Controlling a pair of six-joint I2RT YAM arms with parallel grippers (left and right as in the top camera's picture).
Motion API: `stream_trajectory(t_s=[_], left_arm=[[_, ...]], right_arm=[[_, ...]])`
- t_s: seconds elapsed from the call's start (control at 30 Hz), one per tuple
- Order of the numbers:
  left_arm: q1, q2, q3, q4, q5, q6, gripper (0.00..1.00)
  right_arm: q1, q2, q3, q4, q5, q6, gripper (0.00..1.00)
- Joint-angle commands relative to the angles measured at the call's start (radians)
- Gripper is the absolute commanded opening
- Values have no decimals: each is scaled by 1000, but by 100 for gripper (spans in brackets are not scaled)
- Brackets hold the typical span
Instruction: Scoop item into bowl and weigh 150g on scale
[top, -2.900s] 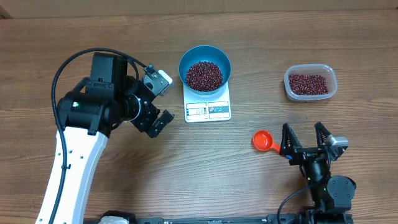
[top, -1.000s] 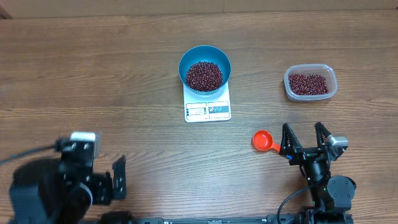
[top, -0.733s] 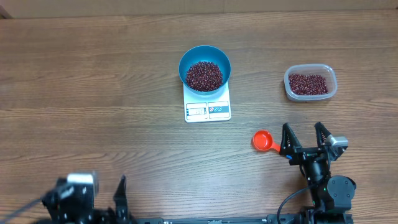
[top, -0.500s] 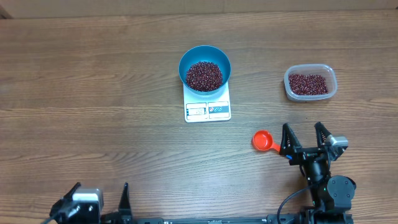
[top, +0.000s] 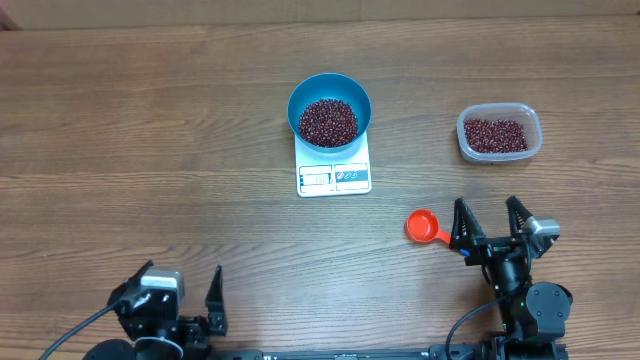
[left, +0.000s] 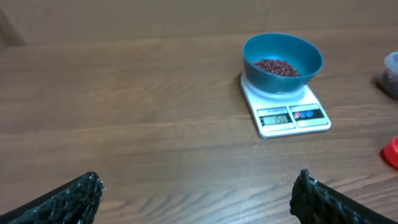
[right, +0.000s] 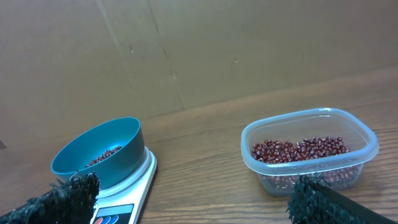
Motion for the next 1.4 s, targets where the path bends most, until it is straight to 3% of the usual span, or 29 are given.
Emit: stream_trajectory(t_s=[0.0,0.23,0.53,0.8,1.13,1.37], left_arm=[[7,-82,-31,18,53,-20,100],[7,-106,-25,32,53,-20,100],[6,-105,-59,168,52,-19,100],[7,-105,-251,393,80,-50,100],[0,-105,-513,721,139,-187,100],[-68,-106,-612,815,40,-196,100]], right_arm=[[6,-12,-11,3,10,-2,100],[6,-12,-11,3,10,-2,100],[6,-12,-11,3,10,-2,100],[6,-12,-11,3,10,-2,100],[6,-12,-11,3,10,-2,100],[6,-12,-11,3,10,-2,100]])
